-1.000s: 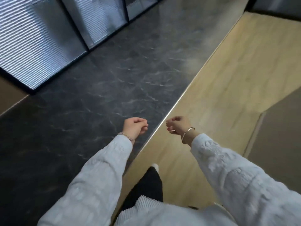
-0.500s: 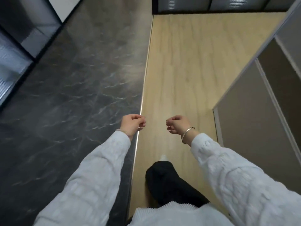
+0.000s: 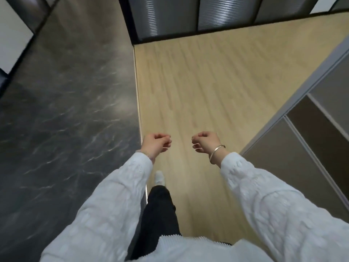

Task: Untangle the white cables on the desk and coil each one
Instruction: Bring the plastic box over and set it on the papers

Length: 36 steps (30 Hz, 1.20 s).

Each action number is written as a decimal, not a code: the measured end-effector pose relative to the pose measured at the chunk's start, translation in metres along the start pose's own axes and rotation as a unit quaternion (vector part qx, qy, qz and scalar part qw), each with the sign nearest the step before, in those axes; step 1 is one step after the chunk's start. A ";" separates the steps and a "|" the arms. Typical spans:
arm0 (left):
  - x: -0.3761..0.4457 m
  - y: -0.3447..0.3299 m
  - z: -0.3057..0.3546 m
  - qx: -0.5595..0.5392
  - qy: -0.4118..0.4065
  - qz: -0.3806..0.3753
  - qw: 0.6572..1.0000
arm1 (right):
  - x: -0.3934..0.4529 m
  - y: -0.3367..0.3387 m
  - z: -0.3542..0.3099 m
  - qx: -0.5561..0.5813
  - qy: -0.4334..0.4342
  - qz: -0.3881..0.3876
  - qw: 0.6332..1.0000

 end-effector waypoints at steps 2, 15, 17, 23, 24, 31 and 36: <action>0.069 -0.012 0.024 0.008 0.003 -0.024 1.000 | 0.048 0.005 -0.039 0.033 0.003 0.031 0.999; 0.397 -0.204 0.192 0.106 -0.021 -0.256 0.961 | 0.262 0.128 -0.227 0.246 -0.021 0.210 0.946; 0.431 -0.254 0.203 0.120 -0.023 -0.286 0.950 | 0.292 0.167 -0.239 0.269 -0.034 0.244 0.931; 0.517 -0.426 0.249 0.138 -0.023 -0.360 0.922 | 0.380 0.302 -0.288 0.307 -0.045 0.308 0.899; 0.527 -0.456 0.260 0.140 -0.024 -0.368 0.919 | 0.393 0.325 -0.300 0.306 -0.045 0.315 0.897; 0.592 -0.647 0.331 0.151 -0.048 -0.426 0.891 | 0.471 0.485 -0.368 0.324 -0.039 0.363 0.873; 0.636 -0.771 0.362 0.167 -0.057 -0.461 0.870 | 0.523 0.596 -0.394 0.335 -0.045 0.396 0.854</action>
Point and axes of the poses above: each hand's wrist, its own x-axis towards the middle knuckle, its own y-axis out of the back of the hand, z = x × y, the point moved 6 cm from there along x, towards the middle knuckle, and after that the axes turned 8 degrees about -y, right-handed, at the moved point
